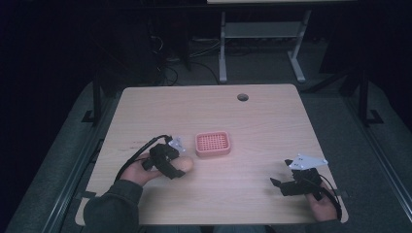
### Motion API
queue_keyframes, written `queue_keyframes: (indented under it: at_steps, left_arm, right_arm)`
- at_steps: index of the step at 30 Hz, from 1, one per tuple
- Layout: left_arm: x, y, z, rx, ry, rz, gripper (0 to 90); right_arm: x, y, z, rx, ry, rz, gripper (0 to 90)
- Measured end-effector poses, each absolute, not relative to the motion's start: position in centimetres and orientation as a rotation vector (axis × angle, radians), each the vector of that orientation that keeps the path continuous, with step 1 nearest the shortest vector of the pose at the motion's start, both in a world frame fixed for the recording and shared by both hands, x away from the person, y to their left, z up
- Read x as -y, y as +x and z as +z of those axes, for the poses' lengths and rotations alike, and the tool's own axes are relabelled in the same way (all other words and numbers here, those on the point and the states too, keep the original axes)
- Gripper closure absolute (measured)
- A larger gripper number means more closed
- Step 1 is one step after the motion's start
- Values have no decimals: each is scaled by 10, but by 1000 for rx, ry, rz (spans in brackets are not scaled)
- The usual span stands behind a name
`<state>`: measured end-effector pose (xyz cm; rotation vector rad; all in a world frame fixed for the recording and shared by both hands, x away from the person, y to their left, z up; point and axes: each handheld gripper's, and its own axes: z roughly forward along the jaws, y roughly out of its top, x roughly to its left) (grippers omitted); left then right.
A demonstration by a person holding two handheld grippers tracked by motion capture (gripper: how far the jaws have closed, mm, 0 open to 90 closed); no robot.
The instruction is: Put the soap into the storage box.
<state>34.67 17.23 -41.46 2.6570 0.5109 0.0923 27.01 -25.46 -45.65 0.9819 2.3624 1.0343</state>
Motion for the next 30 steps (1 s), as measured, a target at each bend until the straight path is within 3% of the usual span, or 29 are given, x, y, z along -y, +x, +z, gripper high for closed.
queue_keyframes:
  at_steps: [30]
  left_arm:
    - [-147, 369, -400, -443, 2673, 98, 324]
  right_arm:
    - [255, 269, -455, -2351, 981, 1058, 141]
